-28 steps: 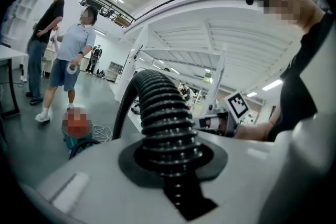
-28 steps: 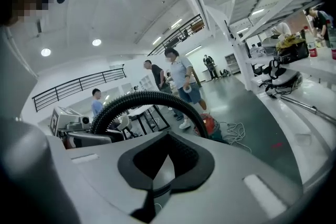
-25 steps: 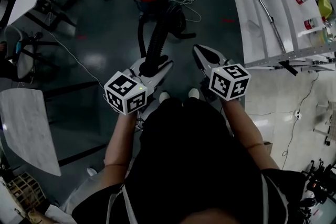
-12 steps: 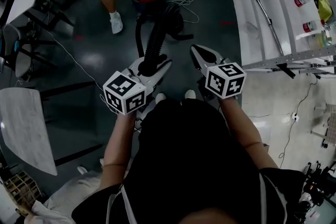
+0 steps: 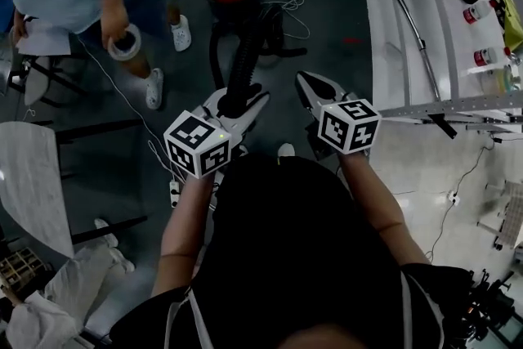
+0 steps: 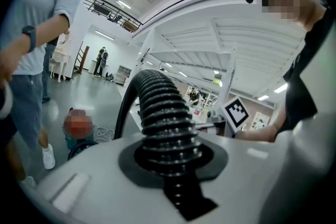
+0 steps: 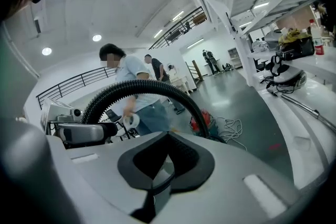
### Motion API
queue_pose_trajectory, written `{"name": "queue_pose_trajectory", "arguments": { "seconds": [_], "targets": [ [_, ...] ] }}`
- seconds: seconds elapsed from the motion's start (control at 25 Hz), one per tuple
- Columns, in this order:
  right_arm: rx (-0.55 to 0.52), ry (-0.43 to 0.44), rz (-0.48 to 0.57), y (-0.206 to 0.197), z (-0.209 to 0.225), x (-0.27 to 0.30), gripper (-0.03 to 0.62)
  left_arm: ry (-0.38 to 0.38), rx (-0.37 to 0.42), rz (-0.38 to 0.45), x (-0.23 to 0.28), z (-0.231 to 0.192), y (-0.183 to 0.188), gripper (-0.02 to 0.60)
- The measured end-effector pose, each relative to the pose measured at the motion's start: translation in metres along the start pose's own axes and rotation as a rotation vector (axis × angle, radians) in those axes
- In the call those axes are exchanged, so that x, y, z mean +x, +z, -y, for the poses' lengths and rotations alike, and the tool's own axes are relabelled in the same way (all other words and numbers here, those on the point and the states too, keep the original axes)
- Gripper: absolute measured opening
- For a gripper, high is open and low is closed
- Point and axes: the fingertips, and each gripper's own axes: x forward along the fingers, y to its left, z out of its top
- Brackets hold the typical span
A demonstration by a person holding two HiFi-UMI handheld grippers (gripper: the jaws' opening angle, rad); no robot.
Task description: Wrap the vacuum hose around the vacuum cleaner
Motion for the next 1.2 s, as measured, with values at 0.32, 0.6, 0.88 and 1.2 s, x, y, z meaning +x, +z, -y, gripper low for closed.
{"name": "queue_pose_trajectory", "arguments": {
  "seconds": [0.32,0.6,0.88,1.2],
  "targets": [
    [-0.066,0.014,-0.036,-0.002,0.027,0.005,-0.008,0.083,-0.013,0.04,0.022,-0.008,0.008,0.091],
    [-0.101,0.032,-0.061,-0.001,0.026,0.035,-0.008,0.14,-0.019,0.037,0.019,-0.036,0.011,0.091],
    [-0.189,-0.023,-0.075,0.014,0.02,0.071,-0.006,0.178,-0.076,0.051,0.019,-0.08,0.019,0.091],
    [-0.233,-0.024,-0.109,0.034,0.017,0.136,0.044,0.119,-0.079,0.03,0.008,-0.129,0.035,0.091]
  ]
}}
